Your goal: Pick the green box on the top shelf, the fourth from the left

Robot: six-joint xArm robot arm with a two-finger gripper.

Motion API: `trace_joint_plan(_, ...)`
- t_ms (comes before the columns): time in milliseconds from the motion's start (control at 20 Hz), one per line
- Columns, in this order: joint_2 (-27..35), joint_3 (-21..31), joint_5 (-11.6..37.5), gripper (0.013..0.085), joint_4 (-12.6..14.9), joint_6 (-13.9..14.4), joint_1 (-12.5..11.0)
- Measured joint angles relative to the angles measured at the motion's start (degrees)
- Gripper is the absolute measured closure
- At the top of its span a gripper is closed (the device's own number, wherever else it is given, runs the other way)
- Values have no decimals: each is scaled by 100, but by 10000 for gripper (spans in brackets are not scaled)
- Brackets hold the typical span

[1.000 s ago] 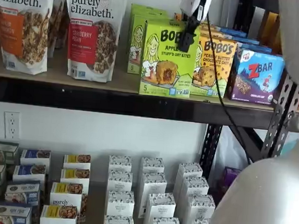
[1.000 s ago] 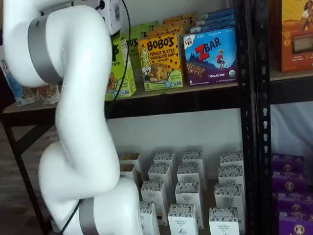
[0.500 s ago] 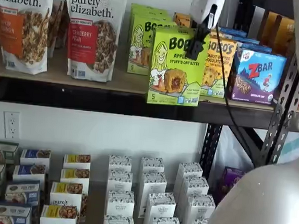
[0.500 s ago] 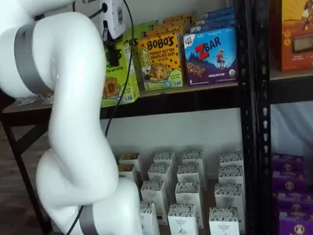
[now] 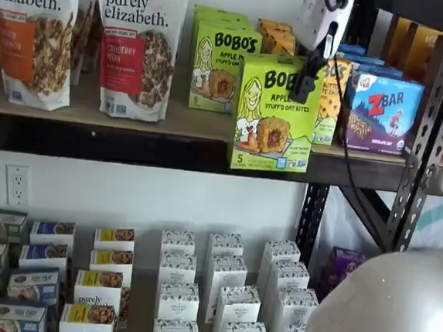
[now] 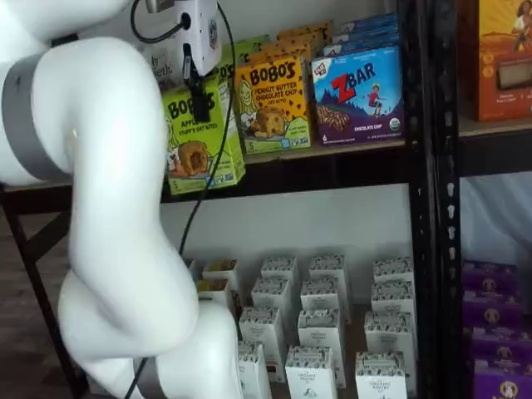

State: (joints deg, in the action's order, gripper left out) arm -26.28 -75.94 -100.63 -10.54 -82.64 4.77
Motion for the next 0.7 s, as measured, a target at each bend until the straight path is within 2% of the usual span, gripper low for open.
trace_joint_plan(350,-318,436,111,690,-111,-299,-304)
trace_joint_plan(700,-672,928,330,690,-133,-527,-512)
